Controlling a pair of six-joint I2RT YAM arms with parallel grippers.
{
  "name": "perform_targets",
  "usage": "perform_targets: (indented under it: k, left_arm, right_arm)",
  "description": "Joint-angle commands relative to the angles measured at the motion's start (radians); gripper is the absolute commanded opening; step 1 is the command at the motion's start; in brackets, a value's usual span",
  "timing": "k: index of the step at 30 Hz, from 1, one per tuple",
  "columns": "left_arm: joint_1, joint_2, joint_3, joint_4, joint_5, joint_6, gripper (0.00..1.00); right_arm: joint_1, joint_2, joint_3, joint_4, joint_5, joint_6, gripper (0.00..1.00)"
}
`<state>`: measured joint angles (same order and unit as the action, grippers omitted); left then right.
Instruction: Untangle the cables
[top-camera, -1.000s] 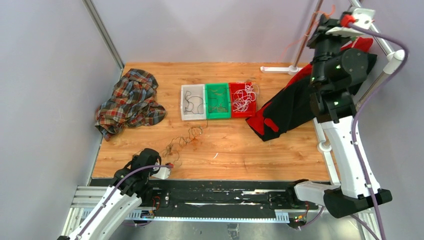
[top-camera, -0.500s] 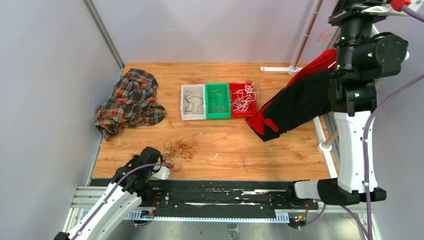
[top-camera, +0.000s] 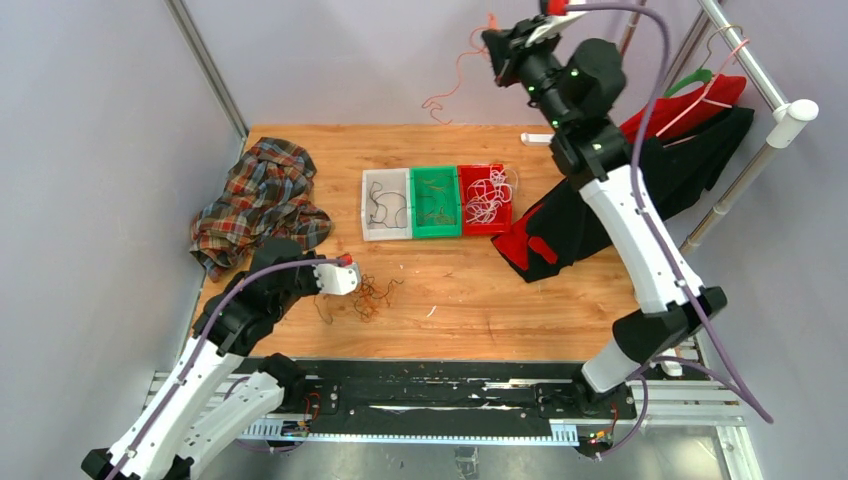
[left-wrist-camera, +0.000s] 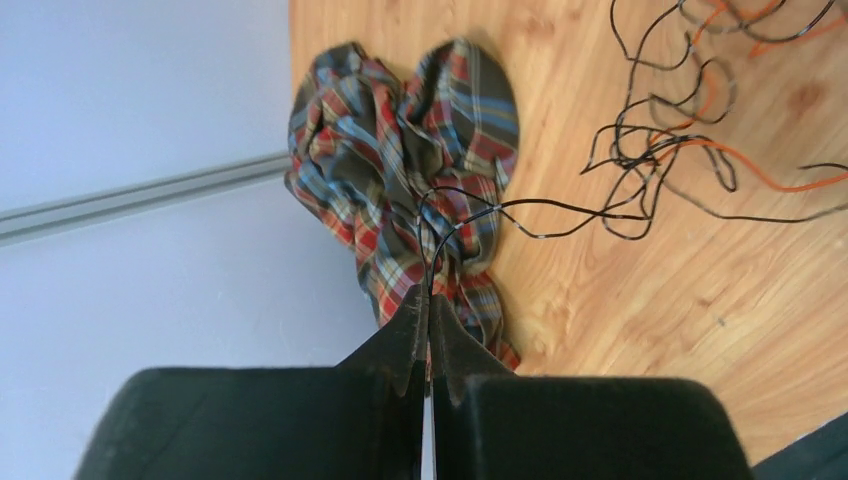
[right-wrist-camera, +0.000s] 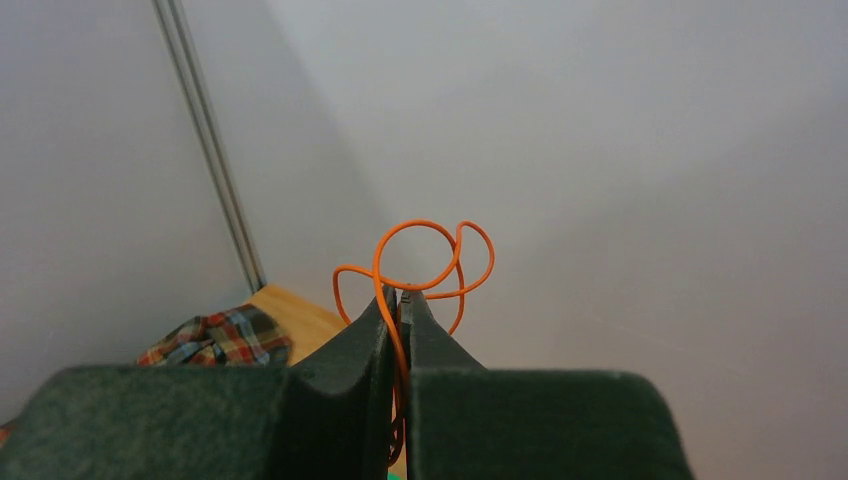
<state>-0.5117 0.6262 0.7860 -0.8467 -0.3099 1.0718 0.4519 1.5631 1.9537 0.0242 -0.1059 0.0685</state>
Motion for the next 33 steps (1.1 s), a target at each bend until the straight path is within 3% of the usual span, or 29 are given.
perform_targets:
  k: [1, 16, 26, 33]
  left_arm:
    - [0.007, 0.021, 0.086, 0.005, 0.119, -0.110, 0.00]
    - [0.007, 0.061, 0.235, -0.043, 0.225, -0.185, 0.01]
    - [0.007, 0.065, 0.280, -0.055, 0.265, -0.207, 0.00]
    - [0.007, 0.078, 0.306, -0.062, 0.283, -0.209, 0.00]
  right_arm:
    - [0.052, 0.049, -0.019, 0.010, -0.041, -0.045, 0.01]
    - [0.130, 0.253, -0.166, 0.018, 0.051, -0.174, 0.01]
    - [0.135, 0.317, -0.309, 0.056, 0.159, -0.259, 0.01]
    - [0.147, 0.310, -0.394, 0.061, 0.133, -0.276, 0.01]
